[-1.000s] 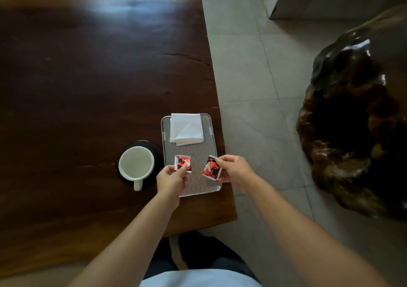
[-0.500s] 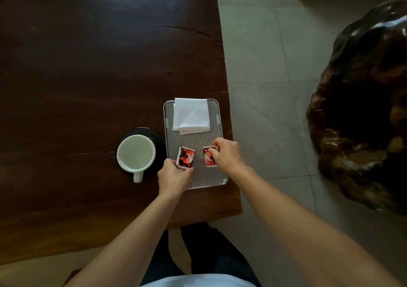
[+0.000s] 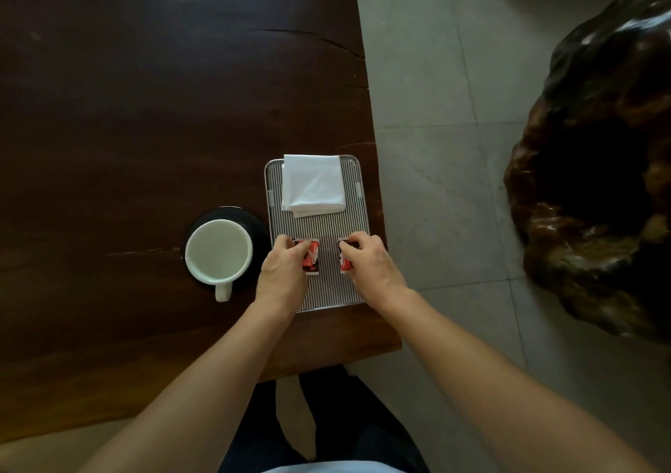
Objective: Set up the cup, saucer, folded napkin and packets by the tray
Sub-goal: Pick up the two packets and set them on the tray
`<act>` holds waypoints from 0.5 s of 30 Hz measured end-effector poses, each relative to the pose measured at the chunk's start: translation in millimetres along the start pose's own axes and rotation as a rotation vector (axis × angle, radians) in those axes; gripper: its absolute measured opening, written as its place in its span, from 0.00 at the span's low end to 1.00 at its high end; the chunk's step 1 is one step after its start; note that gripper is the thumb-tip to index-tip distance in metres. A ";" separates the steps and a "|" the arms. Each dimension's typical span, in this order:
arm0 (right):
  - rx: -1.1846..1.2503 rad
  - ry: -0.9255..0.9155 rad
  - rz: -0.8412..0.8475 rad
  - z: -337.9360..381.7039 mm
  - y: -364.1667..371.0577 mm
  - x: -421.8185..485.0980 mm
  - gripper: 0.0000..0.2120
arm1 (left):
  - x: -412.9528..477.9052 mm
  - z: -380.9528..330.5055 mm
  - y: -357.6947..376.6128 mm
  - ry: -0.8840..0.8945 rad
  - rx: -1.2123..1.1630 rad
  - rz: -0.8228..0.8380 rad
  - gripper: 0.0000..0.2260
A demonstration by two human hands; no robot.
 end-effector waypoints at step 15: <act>0.056 -0.065 -0.087 6.0 2.1 6.7 0.21 | 6.0 0.4 5.4 -0.024 -0.078 -0.030 0.26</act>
Point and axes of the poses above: each hand's wrist, its own x-axis towards the middle knuckle, its own y-axis out of the palm, z = x × y, the point moved 2 cm from there along x, towards the middle knuckle, and after that the axes turned 2 degrees about y, right-handed, at the moved point
